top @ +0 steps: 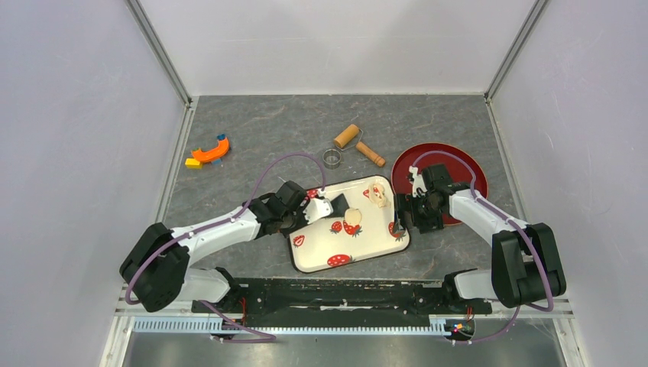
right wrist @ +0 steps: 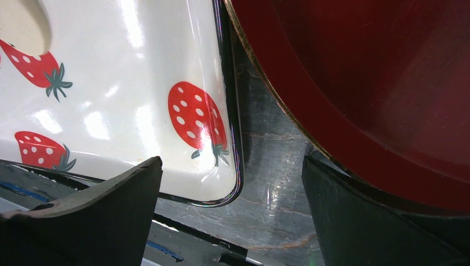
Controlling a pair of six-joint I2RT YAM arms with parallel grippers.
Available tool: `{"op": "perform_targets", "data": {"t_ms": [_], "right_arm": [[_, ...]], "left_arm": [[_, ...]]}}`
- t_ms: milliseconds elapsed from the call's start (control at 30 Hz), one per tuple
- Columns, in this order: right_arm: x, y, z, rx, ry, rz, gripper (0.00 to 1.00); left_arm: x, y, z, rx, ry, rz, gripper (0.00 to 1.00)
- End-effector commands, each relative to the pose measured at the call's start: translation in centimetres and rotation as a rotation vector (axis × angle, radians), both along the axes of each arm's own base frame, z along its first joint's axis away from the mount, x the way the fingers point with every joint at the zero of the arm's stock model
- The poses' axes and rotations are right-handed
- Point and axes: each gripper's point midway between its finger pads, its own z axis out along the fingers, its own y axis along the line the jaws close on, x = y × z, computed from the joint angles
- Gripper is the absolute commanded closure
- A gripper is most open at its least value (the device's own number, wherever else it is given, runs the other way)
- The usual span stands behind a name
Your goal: Roll out the dumpling wrappers from the dough
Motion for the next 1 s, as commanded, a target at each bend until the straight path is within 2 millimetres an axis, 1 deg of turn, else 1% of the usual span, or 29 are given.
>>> {"op": "perform_targets", "data": {"t_ms": [0, 200, 433, 767, 967], "right_arm": [[0.4, 0.4, -0.2, 0.023, -0.015, 0.025, 0.02], [0.4, 0.4, -0.3, 0.021, -0.015, 0.028, 0.02], [0.4, 0.5, -0.3, 0.024, -0.014, 0.029, 0.02], [0.4, 0.5, -0.3, 0.028, -0.013, 0.027, 0.02], [0.4, 0.6, -0.3, 0.030, -0.010, 0.030, 0.02]], "left_arm": [[-0.4, -1.3, 0.8, -0.045, -0.027, -0.125, 0.98], [-0.8, -0.9, 0.2, -0.019, -0.011, -0.135, 0.98], [-1.2, -0.9, -0.2, -0.001, 0.000, -0.153, 0.98], [-1.2, -1.8, -0.1, -0.001, 0.003, -0.152, 0.98], [-1.1, -2.7, -0.1, -0.008, 0.018, -0.132, 0.98]]}}
